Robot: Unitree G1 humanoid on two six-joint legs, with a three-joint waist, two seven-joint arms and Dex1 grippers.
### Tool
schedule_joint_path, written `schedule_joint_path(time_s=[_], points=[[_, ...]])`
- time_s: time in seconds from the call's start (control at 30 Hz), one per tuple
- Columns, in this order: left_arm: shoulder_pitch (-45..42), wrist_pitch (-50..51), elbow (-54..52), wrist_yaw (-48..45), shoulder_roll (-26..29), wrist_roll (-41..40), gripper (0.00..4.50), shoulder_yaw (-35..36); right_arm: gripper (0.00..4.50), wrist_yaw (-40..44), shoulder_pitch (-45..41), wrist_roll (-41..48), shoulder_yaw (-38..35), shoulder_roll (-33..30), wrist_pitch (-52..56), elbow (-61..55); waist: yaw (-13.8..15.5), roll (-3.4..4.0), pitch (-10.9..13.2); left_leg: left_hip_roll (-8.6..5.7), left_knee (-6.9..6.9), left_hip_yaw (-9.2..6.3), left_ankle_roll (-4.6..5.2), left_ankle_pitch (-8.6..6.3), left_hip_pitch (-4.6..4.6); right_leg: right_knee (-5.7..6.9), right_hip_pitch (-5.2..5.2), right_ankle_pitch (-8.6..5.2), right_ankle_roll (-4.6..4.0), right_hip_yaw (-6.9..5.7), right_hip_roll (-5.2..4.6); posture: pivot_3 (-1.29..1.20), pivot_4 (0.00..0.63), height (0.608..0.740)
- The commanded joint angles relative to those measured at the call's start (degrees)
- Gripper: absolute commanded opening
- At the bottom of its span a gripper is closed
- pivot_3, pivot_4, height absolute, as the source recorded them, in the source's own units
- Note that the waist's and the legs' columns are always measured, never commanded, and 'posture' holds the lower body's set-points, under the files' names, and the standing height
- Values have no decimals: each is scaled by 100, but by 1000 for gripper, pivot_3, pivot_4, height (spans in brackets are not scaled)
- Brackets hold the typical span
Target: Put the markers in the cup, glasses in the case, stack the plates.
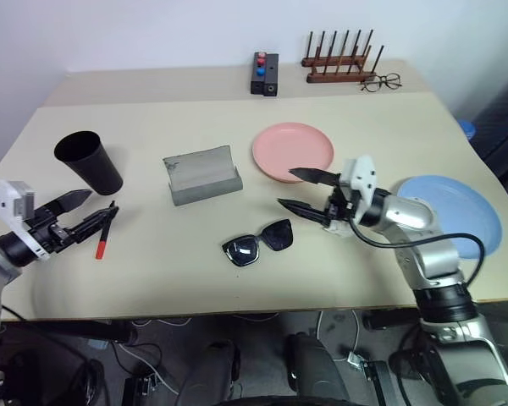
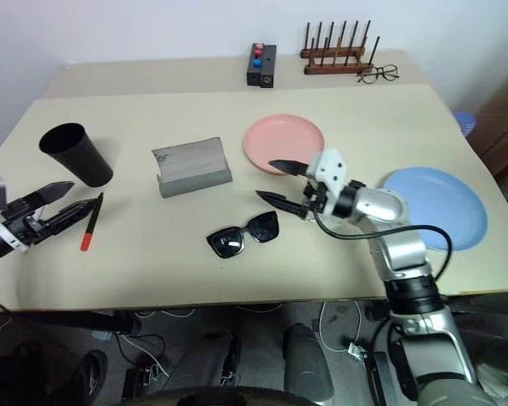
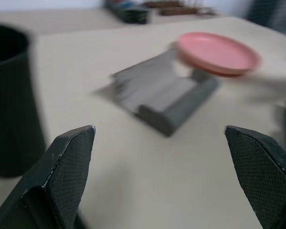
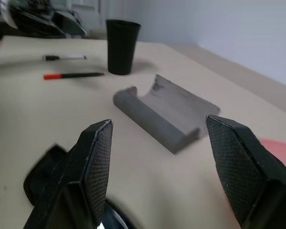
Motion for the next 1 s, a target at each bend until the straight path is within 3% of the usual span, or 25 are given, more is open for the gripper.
schedule_joint_path(time_s=[0.03,0.2,0.43,0.6,0.77,1.0], points=[[44,317,122,361,423,120,4500,507,3129,-243,-273,-187,193,153,166,-321,12,-1,1,2,-2,0,-1,1,-2,0,-3,0,0,0,2,0,150,740],[-123,481,612,803,599,334,4500,660,3129,-384,-477,214,191,509,648,-709,46,0,1,0,-4,2,-3,1,-3,-2,-2,0,-1,-1,1,0,150,740],[-686,788,1649,1919,934,1185,4500,342,3129,-691,-411,-87,393,760,600,-831,53,-8,-3,-1,-4,2,-3,1,-2,0,-2,0,-1,-4,6,0,150,740],[-1926,1484,3000,1822,1146,1274,4500,-22,3129,-602,-338,-112,360,668,523,-775,46,-17,-8,-7,-4,0,-3,1,-1,1,-1,1,0,-12,7,0,150,740],[-2738,1761,3834,1535,1406,2117,4500,-1155,3129,-475,-250,-72,370,583,552,-855,-1,-19,-8,-6,-5,3,-7,4,-3,8,-10,1,0,-8,8,0,150,740],[-3303,2481,4324,545,1771,2791,4500,-2290,3129,-463,-63,-40,355,504,576,-1008,-7,-23,-7,-4,-5,9,-7,4,-8,15,-20,1,0,-3,13,0,150,740]])
